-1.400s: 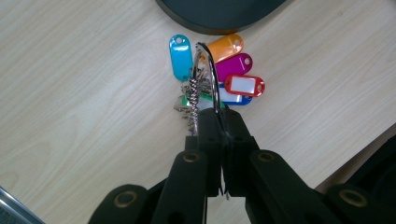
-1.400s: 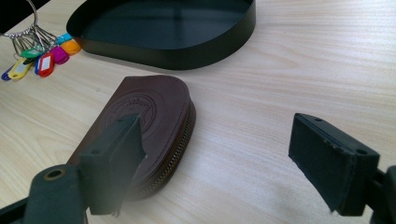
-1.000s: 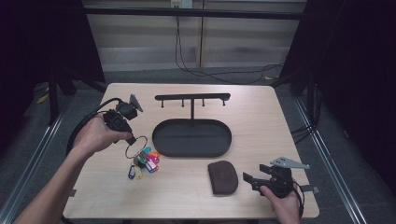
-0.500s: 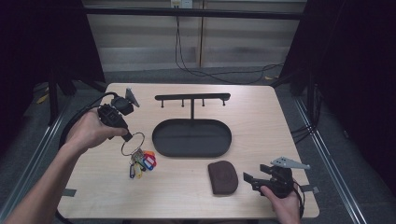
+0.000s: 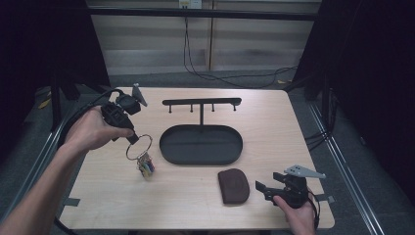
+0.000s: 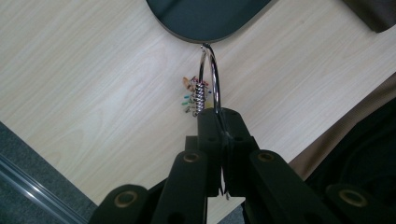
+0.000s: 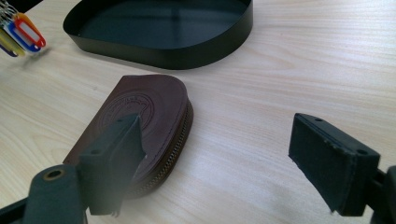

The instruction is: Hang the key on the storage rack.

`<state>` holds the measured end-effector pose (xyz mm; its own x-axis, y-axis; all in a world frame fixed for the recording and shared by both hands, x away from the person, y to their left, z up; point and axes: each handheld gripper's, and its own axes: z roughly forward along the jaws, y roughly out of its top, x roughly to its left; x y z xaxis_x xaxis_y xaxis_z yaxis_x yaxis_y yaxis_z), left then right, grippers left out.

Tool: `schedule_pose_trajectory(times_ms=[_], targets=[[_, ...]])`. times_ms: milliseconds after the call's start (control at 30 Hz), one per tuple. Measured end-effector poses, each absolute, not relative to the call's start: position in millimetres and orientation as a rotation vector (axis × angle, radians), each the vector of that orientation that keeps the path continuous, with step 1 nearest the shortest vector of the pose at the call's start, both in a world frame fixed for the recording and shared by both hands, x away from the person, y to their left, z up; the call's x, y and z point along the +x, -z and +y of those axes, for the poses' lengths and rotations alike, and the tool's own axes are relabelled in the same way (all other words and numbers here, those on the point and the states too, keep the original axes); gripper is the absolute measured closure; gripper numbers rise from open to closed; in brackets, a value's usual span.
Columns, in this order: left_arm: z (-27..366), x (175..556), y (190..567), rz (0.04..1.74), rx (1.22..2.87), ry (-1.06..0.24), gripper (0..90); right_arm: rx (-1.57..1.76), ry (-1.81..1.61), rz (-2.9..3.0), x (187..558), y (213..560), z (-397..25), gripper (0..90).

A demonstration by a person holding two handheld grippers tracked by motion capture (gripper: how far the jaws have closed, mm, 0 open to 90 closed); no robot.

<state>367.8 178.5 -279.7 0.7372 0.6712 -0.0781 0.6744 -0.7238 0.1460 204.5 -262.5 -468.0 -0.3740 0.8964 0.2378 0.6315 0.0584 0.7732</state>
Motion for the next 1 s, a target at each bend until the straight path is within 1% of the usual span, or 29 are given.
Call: schedule_pose_trajectory(times_ms=[267, 467, 633, 1000], targets=[[172.2, 366.4, 263.6, 1.102, 2.786, -0.019, 88.4, 1.533, -1.219, 2.050, 205.6, 468.6, -260.0, 17.4], [169.9, 367.8, 257.8, 1.089, 2.798, -0.006, 88.4, 1.535, -1.218, 2.049, 206.1, 469.0, -260.7, 17.4], [164.0, 373.4, 252.6, 1.121, 2.795, -0.006, 88.4, 1.535, -1.216, 2.052, 206.7, 469.2, -259.9, 17.4], [137.9, 383.1, 247.7, 1.056, 2.805, 0.032, 88.4, 1.537, -1.222, 2.048, 205.6, 468.8, -261.3, 17.4]])
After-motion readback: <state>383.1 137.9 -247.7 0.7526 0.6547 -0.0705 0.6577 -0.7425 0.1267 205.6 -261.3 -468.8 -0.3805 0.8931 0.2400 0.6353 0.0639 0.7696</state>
